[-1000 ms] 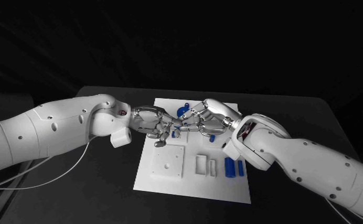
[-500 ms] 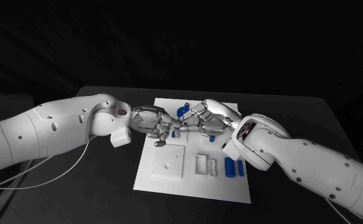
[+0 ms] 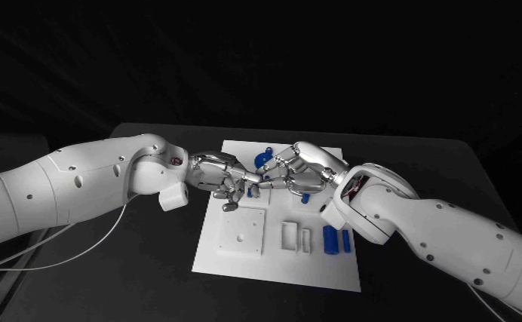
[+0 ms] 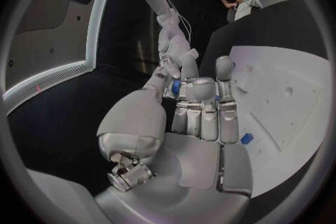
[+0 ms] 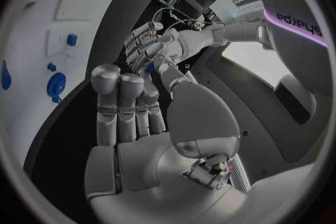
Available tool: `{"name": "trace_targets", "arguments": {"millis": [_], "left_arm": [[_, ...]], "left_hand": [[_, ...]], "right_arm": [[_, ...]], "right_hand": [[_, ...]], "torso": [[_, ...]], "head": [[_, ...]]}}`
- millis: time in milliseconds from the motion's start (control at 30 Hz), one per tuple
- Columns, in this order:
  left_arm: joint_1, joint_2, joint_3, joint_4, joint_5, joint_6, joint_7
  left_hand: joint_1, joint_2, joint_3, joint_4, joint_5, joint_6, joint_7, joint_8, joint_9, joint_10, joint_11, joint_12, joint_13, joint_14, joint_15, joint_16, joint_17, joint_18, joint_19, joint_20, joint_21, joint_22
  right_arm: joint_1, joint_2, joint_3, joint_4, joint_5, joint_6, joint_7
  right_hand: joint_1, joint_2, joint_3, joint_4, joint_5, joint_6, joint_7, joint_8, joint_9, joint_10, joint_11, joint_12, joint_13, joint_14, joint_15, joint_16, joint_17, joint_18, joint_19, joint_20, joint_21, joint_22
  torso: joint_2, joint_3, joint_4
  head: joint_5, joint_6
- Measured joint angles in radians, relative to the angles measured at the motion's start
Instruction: Assemble the parts on the task board
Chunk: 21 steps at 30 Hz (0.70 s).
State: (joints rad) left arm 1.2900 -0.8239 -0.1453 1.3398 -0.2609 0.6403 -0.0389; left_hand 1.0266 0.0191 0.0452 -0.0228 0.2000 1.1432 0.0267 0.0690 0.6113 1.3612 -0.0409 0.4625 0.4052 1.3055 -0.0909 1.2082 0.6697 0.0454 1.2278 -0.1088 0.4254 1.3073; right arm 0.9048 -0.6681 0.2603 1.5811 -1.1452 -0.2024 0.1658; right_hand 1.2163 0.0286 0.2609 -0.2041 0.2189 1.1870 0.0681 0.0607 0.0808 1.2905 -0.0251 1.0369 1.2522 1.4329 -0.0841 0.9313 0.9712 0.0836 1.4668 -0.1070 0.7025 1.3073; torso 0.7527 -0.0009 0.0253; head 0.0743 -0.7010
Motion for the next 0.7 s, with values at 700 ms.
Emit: {"name": "trace_targets", "arguments": {"millis": [700], "left_arm": [[0.0,-0.016,0.0,-0.008,-0.025,-0.067,-0.007]], "left_hand": [[-0.007,-0.11,0.056,0.174,-0.147,-0.083,0.024,0.059,0.011,-0.066,0.021,0.033,0.003,-0.02,0.013,0.004,-0.018,0.0,0.006,0.006,-0.023,0.001]], "right_arm": [[0.0,-0.011,0.0,-0.013,0.003,-0.015,-0.003]], "right_hand": [[0.004,0.004,-0.007,-0.002,0.006,0.006,0.0,0.0,0.0,0.002,0.002,0.0,0.001,0.0,0.0,0.0,0.005,0.0,0.0,0.0,0.0,0.0]], "torso": [[0.0,-0.0006,0.0002]], "head": [[0.001,0.004]]}}
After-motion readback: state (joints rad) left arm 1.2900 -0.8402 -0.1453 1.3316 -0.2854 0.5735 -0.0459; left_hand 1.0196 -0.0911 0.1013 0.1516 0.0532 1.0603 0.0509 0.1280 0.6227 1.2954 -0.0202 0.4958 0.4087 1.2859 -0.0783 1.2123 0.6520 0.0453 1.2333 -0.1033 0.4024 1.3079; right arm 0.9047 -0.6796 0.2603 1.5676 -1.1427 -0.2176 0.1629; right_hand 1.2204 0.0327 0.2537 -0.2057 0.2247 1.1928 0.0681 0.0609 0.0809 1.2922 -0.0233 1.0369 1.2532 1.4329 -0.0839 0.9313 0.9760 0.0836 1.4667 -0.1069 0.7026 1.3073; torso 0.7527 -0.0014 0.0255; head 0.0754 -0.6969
